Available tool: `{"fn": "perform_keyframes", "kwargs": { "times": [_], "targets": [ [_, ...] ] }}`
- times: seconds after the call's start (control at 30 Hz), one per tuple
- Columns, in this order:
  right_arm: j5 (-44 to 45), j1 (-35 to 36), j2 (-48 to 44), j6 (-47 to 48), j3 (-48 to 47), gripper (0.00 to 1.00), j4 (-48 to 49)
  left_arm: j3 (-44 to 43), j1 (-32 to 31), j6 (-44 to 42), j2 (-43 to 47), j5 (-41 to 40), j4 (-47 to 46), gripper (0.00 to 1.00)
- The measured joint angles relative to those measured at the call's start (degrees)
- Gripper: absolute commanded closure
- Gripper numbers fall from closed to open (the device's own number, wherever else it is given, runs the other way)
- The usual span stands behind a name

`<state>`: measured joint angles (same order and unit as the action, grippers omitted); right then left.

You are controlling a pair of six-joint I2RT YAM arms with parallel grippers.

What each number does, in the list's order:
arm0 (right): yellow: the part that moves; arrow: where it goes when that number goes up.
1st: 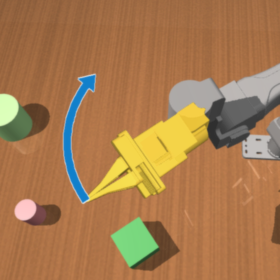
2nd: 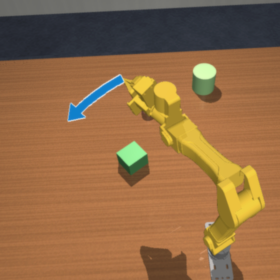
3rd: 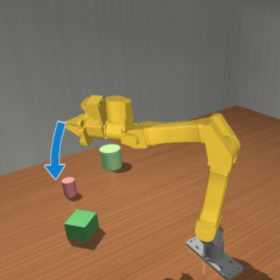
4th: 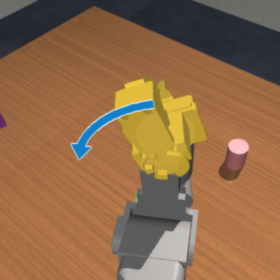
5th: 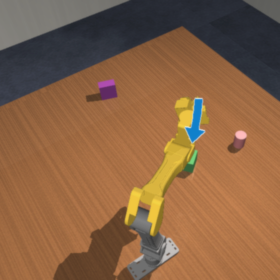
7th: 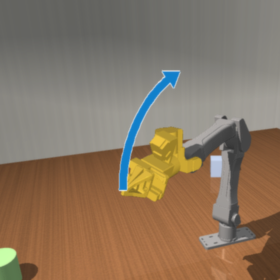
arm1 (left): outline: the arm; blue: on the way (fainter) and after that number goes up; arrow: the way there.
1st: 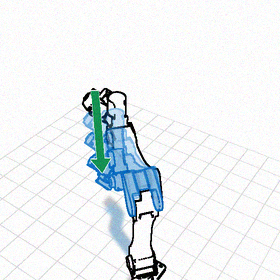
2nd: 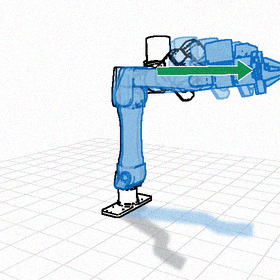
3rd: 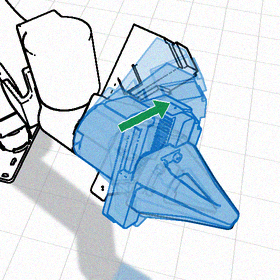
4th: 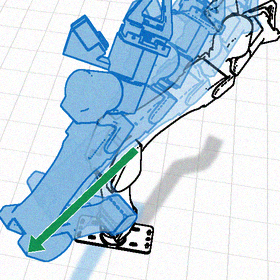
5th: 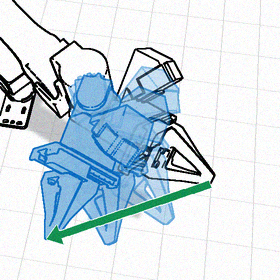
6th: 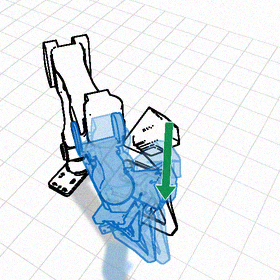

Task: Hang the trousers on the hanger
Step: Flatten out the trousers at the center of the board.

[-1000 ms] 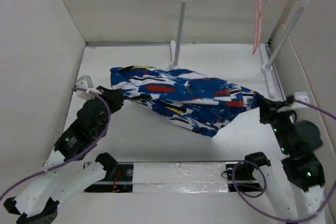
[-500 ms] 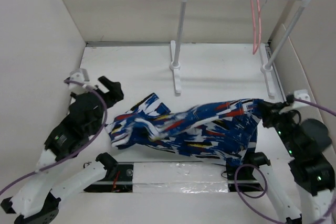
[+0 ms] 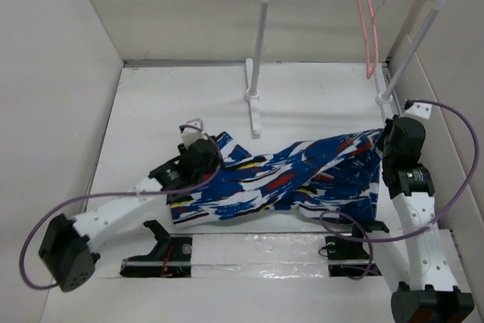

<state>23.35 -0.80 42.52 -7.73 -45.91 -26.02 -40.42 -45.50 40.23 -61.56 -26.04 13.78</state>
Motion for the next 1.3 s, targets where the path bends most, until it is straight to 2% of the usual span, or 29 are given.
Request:
{"fn": "perform_keyframes", "kwargs": {
  "times": [0.03,0.07,0.1,0.17,0.23,0.27,0.3,0.37,0.5,0.57,0.67,0.73,0.8,0.83,0.87,0.97,1.07,1.3],
  "targets": [
    [-0.94,-1.79,-0.02,0.07,0.0,0.5,1.22,2.1,0.42,1.03,3.54,-0.52,0.39,0.42],
    [-2.82,-3.23,0.07,0.44,0.0,0.3,2.47,4.02,1.27,1.84,7.37,-0.7,0.81,0.42],
    [-4.85,-4.17,0.31,1.22,-0.02,0.2,3.8,5.49,2.36,2.36,11.13,-0.63,1.2,0.42],
    [-9.86,-4.13,1.09,3.32,-0.22,0.15,5.53,6.45,4.76,2.93,16.5,-0.5,2.29,0.42],
    [-14.67,-0.74,1.9,5.55,-0.37,0.21,6.14,6.05,6.4,2.84,20.04,-0.52,2.45,0.42],
    [-16.85,1.77,2.23,6.6,-0.37,0.3,6.19,5.2,6.6,2.54,21.11,-0.35,3.1,0.41],
    [-19.12,5.33,2.38,7.65,-0.37,0.45,6.21,3.89,6.6,2.05,21.75,-0.17,3.54,0.42],
    [-21.11,15.17,2.47,9.46,-0.5,1.0,6.29,-1.38,6.6,0.13,22.16,0.2,5.27,0.42],
    [-21.7,37.38,5.68,10.27,-2.21,1.0,9.18,-10.4,6.6,-3.37,23.98,-0.59,5.68,0.44],
    [-19.06,49.11,12.07,10.69,-4.9,1.0,11.69,-13.57,6.6,-5.11,25.62,-2.08,5.44,0.45],
    [-11.98,65.51,27.5,11.76,-14.12,1.0,14.49,-16.81,6.6,-7.21,28.33,-4.33,6.21,0.45],
    [-9.92,72.17,39.04,12.11,-21.2,1.0,16.39,-19.04,6.6,-8.46,29.86,-5.33,6.51,0.45],
    [-9.57,76.04,47.43,12.31,-24.74,0.88,18.58,-21.14,6.6,-9.49,31.17,-6.05,6.75,0.45],
    [-9.92,77.09,50.51,12.41,-25.29,0.78,19.65,-22.05,6.6,-9.97,31.8,-6.25,6.75,0.45],
    [-10.4,77.66,53.13,12.41,-25.51,0.6,20.31,-22.97,6.62,-10.43,32.33,-6.51,6.86,0.45],
    [-12.02,78.12,59.78,12.44,-26.84,0.45,20.46,-25.31,6.62,-11.47,33.51,-7.04,6.97,0.45],
    [-13.03,78.77,65.29,12.41,-29.83,0.36,20.48,-25.53,6.62,-12.0,34.6,-7.3,7.19,0.45],
    [-15.17,83.32,73.16,12.46,-36.35,0.34,21.16,-22.53,6.62,-12.37,35.54,-7.93,7.52,0.45]
  ]
}}
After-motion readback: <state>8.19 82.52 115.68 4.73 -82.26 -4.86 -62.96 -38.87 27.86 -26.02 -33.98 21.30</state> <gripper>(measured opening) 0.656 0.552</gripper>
